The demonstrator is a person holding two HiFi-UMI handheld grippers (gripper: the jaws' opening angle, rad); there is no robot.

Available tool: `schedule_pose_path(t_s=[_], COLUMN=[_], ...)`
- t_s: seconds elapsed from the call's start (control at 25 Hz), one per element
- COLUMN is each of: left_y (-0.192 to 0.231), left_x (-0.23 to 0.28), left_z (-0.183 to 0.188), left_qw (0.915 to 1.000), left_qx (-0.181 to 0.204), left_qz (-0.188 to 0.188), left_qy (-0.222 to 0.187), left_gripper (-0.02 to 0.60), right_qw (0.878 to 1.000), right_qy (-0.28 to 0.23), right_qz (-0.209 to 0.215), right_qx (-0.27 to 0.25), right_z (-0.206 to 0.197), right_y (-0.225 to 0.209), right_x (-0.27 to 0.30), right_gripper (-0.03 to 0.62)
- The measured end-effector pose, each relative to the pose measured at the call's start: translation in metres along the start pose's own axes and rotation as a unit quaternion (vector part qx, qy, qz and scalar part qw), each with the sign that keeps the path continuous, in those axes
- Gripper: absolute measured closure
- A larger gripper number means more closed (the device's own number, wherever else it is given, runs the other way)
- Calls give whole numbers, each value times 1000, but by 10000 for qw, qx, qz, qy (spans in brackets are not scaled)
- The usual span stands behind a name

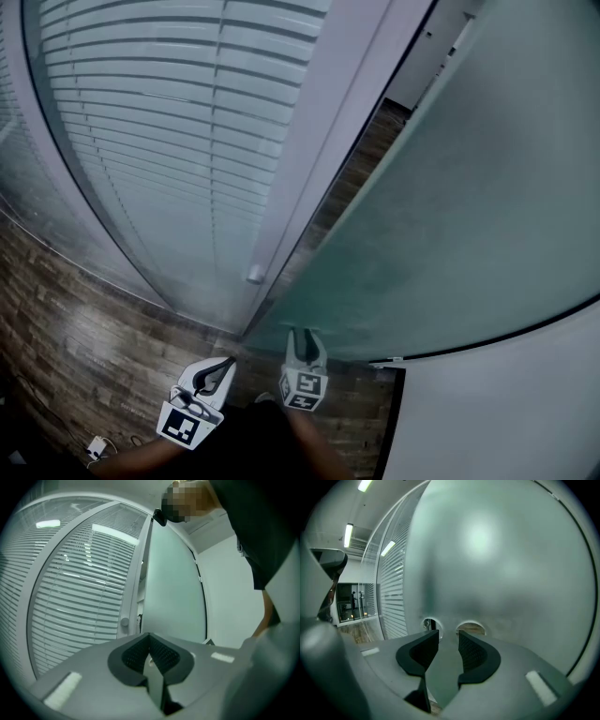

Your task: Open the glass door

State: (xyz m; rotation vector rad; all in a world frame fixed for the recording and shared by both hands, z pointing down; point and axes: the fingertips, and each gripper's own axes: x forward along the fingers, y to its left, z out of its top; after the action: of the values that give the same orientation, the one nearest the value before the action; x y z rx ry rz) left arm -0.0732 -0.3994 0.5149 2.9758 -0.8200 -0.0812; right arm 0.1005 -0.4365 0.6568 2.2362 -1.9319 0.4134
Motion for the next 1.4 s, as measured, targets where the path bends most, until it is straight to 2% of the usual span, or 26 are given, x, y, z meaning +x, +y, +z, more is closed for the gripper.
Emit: schedule_pose_path(t_s=[0.24, 0.48, 0.6, 0.72, 0.96, 1.16, 1.4], left_y=[15, 14, 18, 20, 20, 20, 9], left_x=[9, 11, 8, 6, -5, -16, -21], left_z=[19, 2, 13, 23, 18, 1, 15], left_qw=[9999, 10000, 10000, 9999, 9997, 9992, 9981], left_qx=[-33, -43, -82, -78, -106, -130, -119], left_qz=[132, 45, 24, -76, -227, -336, -597], left_qy=[4, 55, 47, 21, 70, 149, 99], left_gripper=[581, 581, 581, 581, 581, 581, 581], right_qw=[10000, 9999, 9998, 9997, 9996, 9992, 9994], right_qy=[-45, -152, -160, -161, -136, -181, -189], right_qz=[-73, -70, -53, -126, -250, -362, -285], right_qx=[26, -43, -123, -142, -49, 33, -26], right_z=[24, 11, 23, 32, 27, 10, 19], right_y=[-3, -5, -3, -1, -1, 2, 8], right_x=[8, 12, 9, 5, -4, -12, -27], right_gripper=[461, 474, 477, 479, 480, 480, 479])
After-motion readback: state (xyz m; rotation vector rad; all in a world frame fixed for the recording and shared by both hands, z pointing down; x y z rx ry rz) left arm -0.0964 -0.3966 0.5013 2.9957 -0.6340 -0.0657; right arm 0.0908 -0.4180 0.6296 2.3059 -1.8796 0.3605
